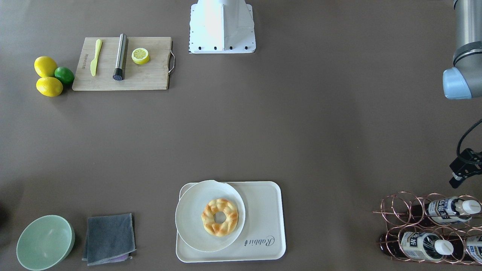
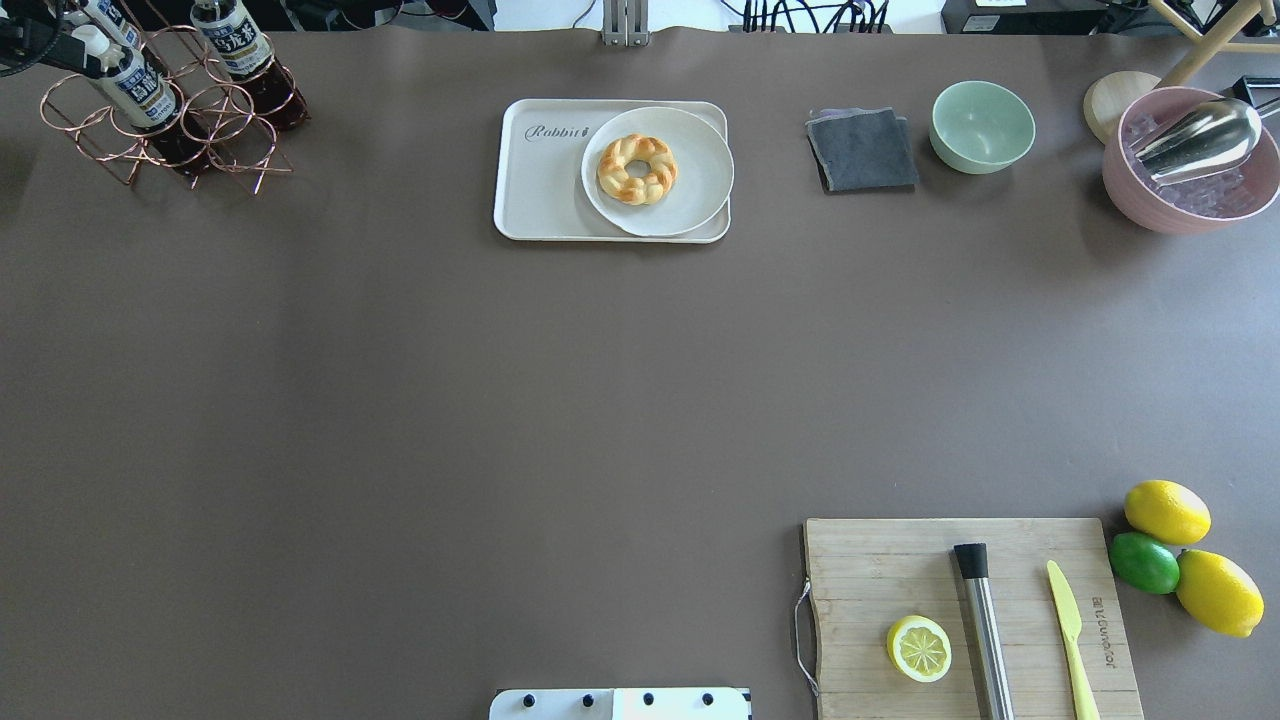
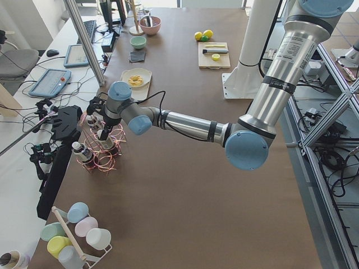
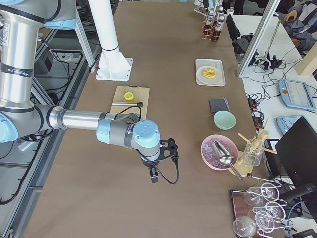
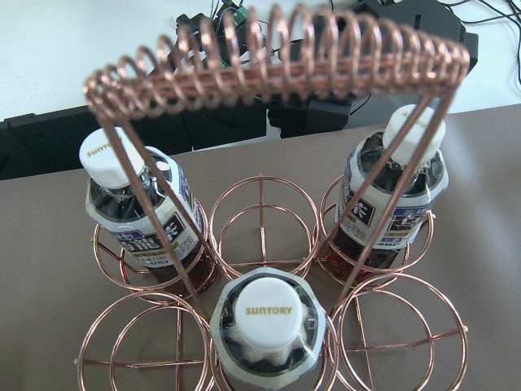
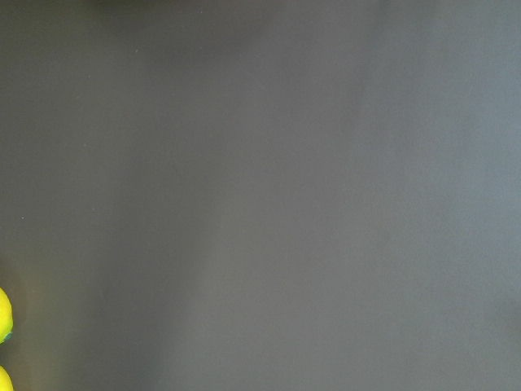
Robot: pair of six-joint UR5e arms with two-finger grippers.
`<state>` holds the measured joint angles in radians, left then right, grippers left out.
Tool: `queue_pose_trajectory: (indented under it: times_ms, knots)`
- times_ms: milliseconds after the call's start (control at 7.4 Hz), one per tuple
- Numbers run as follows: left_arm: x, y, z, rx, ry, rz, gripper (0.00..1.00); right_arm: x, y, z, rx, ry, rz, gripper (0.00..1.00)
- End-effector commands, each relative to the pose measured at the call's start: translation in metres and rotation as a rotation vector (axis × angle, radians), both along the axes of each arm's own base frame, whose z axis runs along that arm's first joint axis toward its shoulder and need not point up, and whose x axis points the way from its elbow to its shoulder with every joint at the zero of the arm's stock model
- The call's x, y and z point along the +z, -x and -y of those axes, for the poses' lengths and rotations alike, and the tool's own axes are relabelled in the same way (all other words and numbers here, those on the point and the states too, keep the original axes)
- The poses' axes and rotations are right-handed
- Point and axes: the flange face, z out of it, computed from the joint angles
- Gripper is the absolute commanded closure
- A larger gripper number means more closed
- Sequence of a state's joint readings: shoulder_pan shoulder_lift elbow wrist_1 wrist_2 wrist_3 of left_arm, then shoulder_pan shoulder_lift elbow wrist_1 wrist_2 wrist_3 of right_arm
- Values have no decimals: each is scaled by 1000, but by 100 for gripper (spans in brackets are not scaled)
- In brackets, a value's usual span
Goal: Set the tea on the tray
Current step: 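Reach the left gripper into the copper rack and grasp a dark tea bottle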
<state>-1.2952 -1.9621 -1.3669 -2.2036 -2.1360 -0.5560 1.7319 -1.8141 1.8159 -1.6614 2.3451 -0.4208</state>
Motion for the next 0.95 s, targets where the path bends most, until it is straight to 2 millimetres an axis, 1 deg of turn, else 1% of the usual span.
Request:
queue_pose_trajectory:
  times_ms: [0,135,405,541,676,811]
  knots:
    - [3,-6,26,-27,-7,26,9,0,0,0,0,0,0,0]
    - [9,-9,34,-27,-9,26,10,0,0,0,0,0,0,0]
    - [11,-9,35,-27,-8,26,18,1,0,-1,0,3,1,0]
    - [10,-9,34,-28,-17,22,26,1,0,-1,0,3,1,0]
    - [11,-9,34,-28,-14,22,43,2,0,-1,0,5,1,0]
    - [12,-10,33,-27,-13,22,49,3,0,-2,0,8,2,0]
